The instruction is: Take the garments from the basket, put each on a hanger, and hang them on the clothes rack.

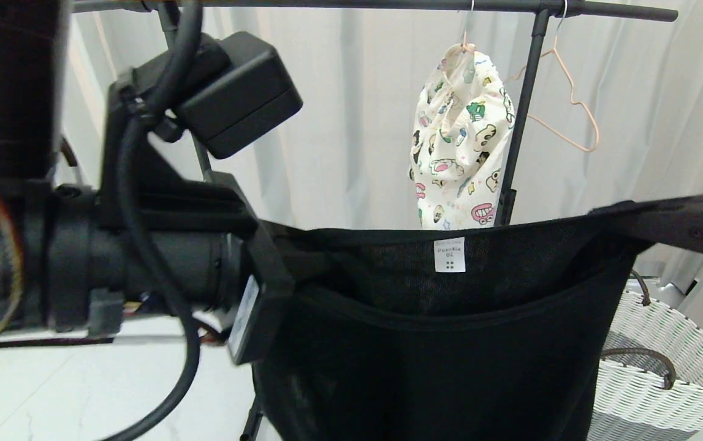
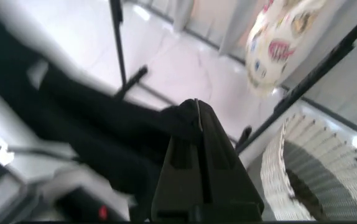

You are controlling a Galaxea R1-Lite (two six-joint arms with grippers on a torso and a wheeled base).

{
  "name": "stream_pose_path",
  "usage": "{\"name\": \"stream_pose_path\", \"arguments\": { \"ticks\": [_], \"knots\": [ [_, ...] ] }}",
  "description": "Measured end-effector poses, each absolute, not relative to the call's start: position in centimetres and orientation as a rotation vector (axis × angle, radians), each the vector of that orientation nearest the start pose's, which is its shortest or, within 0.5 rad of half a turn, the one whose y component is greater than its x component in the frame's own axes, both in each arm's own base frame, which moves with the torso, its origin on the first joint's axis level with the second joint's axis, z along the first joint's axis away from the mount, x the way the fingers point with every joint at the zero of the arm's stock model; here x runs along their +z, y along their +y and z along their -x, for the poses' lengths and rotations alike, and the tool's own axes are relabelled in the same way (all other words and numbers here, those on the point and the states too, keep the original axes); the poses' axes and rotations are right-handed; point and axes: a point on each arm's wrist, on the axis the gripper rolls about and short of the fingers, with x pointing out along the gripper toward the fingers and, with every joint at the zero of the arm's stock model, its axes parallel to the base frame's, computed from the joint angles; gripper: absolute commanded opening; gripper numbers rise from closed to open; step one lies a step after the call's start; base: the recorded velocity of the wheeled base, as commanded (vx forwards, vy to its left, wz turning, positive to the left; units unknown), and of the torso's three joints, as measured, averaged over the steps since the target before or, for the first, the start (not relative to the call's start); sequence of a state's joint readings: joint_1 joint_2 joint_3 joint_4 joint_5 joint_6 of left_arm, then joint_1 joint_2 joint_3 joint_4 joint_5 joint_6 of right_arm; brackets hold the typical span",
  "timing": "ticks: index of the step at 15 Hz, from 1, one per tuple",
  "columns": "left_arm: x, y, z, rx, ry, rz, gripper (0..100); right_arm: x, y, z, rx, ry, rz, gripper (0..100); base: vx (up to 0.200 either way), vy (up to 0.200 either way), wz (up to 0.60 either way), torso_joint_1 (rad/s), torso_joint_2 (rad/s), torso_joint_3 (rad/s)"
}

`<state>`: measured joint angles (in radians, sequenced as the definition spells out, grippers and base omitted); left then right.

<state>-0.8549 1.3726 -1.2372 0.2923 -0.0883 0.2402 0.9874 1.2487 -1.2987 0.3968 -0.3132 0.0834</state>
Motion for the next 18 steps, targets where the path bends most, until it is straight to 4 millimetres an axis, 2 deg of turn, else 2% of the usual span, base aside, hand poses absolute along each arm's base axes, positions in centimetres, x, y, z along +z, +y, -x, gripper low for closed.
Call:
{"name": "stream_pose_path", "arguments": {
  "ticks": [3,6,8,10,12,14,15,17,18],
  "knots": [
    [30.3,-15.3,-10.6,-1.071,0.347,-0.394,0,35.8,16.7,-12.2,0.662,0.251,0.089,0,0.000,0.000,0.00,0.000,0.00,0.000],
    [30.7,-14.6,-9.7,-1.089,0.323,-0.385,0,37.0,19.2,-14.0,0.677,0.228,0.075,0,0.000,0.000,0.00,0.000,0.00,0.000],
    [30.5,-14.3,-9.5,-1.090,0.324,-0.388,0,36.7,20.2,-14.6,0.675,0.240,0.090,0,0.000,0.000,0.00,0.000,0.00,0.000],
    [30.3,-14.1,-9.8,-1.045,0.325,-0.400,0,36.3,20.1,-14.6,0.670,0.269,0.114,0,0.000,0.000,0.00,0.000,0.00,0.000],
    [30.5,-14.1,-11.6,-0.859,0.290,-0.395,0,35.7,19.1,-13.9,0.660,0.317,0.149,0,0.000,0.000,0.00,0.000,0.00,0.000],
    [31.7,-14.8,-13.6,-0.723,0.164,-0.332,0,34.8,17.7,-13.0,0.643,0.355,0.180,0,0.000,0.000,0.00,0.000,0.00,0.000],
    [32.0,-15.2,-14.5,-0.682,0.120,-0.308,0,34.4,17.0,-12.6,0.637,0.368,0.191,0,0.000,0.000,0.00,0.000,0.00,0.000],
    [31.5,-15.7,-15.2,-0.668,0.135,-0.318,0,34.1,16.1,-11.9,0.626,0.371,0.198,0,0.000,0.000,0.00,0.000,0.00,0.000],
    [31.2,-16.0,-15.2,-0.676,0.146,-0.325,0,34.1,15.8,-11.7,0.616,0.364,0.196,100,0.000,0.000,0.00,0.000,0.00,0.000]
  ]
}}
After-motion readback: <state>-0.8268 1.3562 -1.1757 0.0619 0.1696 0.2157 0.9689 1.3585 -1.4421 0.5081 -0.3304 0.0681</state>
